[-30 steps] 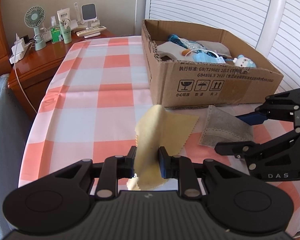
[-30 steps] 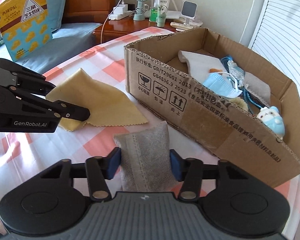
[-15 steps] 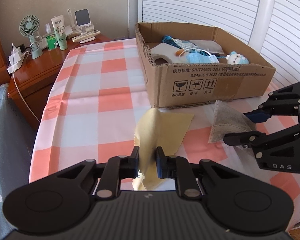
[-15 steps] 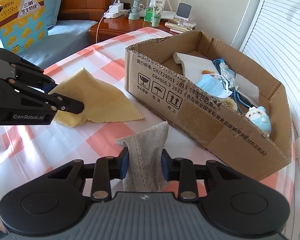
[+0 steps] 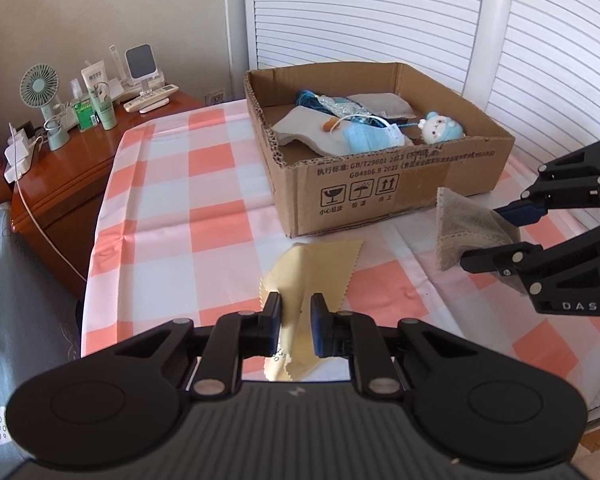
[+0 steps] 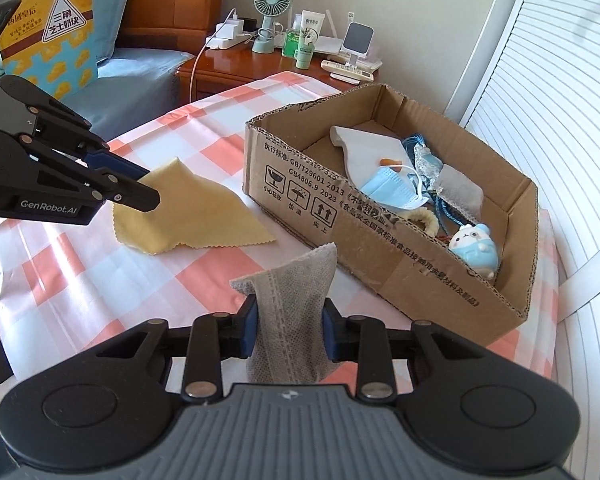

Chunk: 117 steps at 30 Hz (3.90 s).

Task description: Organize soft objects

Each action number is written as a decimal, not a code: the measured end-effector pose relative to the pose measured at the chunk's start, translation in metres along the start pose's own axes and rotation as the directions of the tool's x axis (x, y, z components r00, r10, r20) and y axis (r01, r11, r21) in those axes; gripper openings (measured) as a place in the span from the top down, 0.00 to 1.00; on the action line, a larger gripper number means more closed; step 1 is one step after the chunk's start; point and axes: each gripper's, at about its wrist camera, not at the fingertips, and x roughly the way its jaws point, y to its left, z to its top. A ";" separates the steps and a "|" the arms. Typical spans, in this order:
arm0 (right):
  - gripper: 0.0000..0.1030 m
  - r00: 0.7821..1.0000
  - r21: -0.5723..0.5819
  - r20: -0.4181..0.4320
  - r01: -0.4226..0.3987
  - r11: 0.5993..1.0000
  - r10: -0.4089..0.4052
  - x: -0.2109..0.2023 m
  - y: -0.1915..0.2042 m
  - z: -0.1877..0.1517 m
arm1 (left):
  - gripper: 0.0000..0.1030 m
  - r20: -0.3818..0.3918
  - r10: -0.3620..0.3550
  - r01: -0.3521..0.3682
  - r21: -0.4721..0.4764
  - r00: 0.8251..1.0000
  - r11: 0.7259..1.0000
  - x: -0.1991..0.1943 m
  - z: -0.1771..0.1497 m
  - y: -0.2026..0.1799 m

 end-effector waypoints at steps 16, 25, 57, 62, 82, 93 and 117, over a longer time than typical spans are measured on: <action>0.65 1.000 0.024 -0.007 -0.004 1.000 0.005 0.005 -0.001 -0.003 | 0.55 -0.038 0.009 -0.010 -0.017 0.999 1.000 0.051 -0.001 -0.015; 0.65 1.000 0.026 -0.001 0.001 1.000 -0.001 0.000 -0.001 -0.004 | 0.95 -0.039 0.019 -0.019 0.000 0.999 1.000 0.040 -0.001 -0.008; 0.65 0.984 0.145 0.125 0.106 0.984 -0.125 -0.066 -0.065 0.035 | 0.46 0.185 -0.030 0.018 0.067 0.982 0.998 0.006 0.135 -0.029; 0.65 0.983 0.176 0.131 0.104 0.979 -0.128 -0.059 -0.078 0.044 | 0.02 0.263 0.025 -0.032 0.024 0.965 0.999 0.002 0.118 -0.023; 0.04 0.991 0.300 0.117 0.031 0.953 -0.069 0.048 -0.107 0.143 | 0.01 0.223 0.196 -0.153 -0.196 0.955 0.969 -0.034 0.047 0.005; 0.00 0.987 0.392 0.046 0.127 0.911 -0.157 0.025 -0.101 0.108 | 0.01 0.194 0.230 -0.185 -0.226 0.954 0.957 -0.045 0.047 -0.005; 0.00 0.940 0.547 -0.084 0.321 0.773 -0.330 -0.055 -0.047 -0.002 | 0.01 0.107 0.259 -0.237 -0.182 0.960 0.954 -0.062 0.052 -0.054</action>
